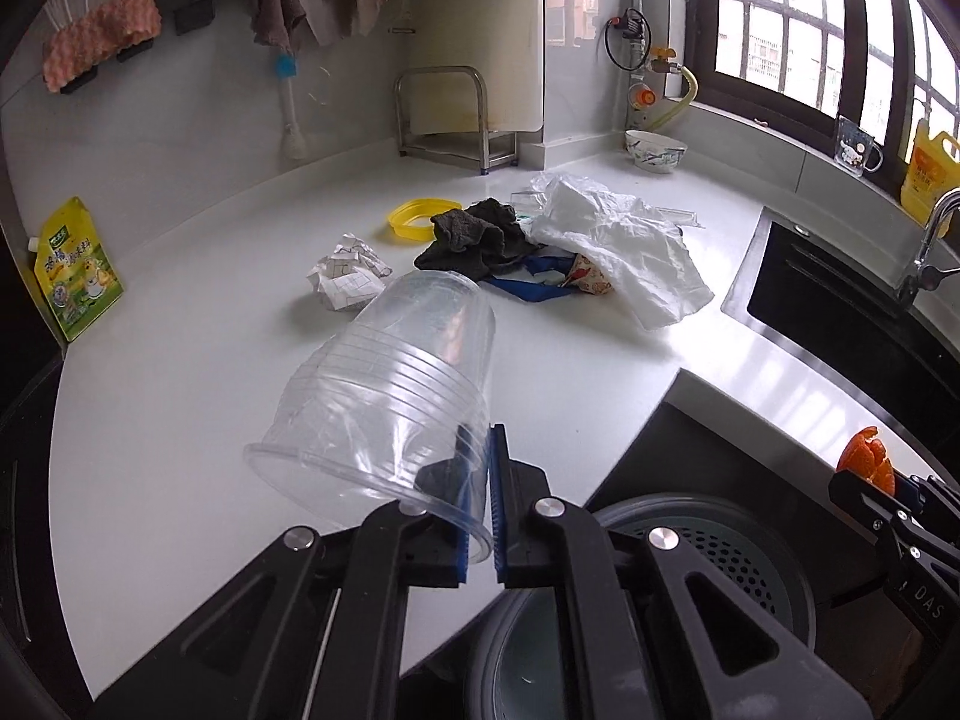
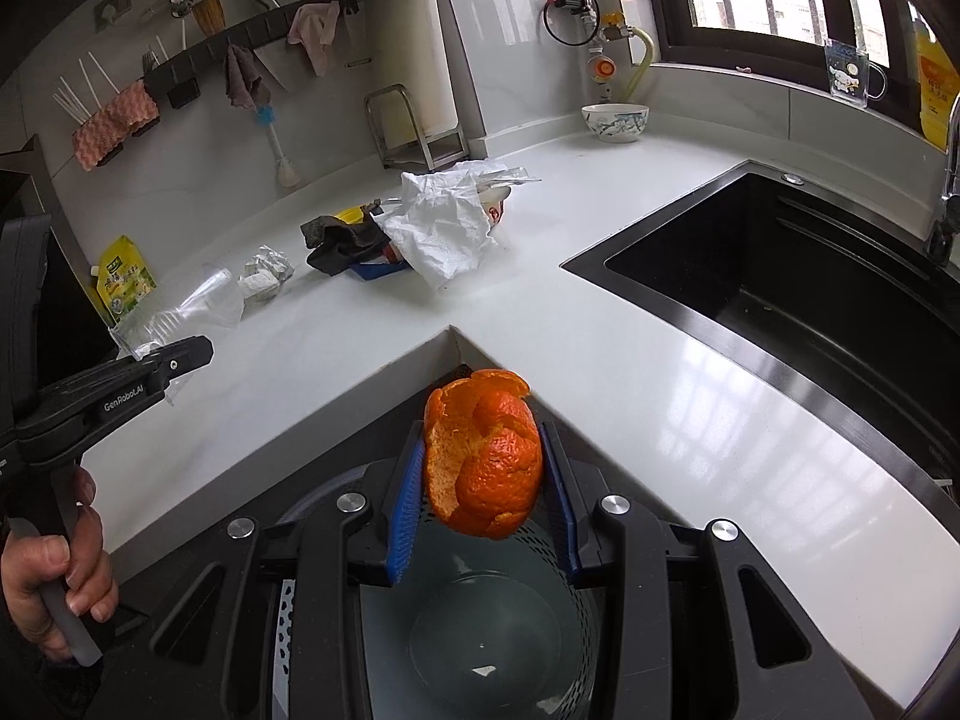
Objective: Collect trash
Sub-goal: 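Carry peel and cups over the gray basket and open both grippers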
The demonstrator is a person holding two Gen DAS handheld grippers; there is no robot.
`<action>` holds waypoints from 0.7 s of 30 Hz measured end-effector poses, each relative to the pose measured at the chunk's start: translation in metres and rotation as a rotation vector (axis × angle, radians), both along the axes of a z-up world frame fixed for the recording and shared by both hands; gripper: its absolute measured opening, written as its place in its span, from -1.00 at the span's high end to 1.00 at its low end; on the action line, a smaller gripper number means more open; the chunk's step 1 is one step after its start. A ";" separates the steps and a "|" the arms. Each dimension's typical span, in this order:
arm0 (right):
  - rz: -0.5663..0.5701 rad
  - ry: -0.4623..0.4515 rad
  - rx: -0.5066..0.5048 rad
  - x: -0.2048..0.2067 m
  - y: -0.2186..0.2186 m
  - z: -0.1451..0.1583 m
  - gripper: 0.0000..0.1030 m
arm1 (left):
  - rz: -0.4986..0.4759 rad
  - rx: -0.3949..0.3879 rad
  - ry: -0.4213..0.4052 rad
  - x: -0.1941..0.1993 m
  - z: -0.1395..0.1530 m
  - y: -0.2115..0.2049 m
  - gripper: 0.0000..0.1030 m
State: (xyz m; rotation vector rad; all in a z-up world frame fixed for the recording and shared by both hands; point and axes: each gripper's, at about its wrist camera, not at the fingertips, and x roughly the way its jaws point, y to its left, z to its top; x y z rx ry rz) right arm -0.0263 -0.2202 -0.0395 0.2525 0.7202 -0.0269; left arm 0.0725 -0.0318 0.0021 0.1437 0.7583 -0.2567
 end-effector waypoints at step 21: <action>0.052 0.161 0.018 -0.049 0.024 -0.051 0.31 | -0.111 0.064 0.182 -0.106 -0.065 -0.031 0.88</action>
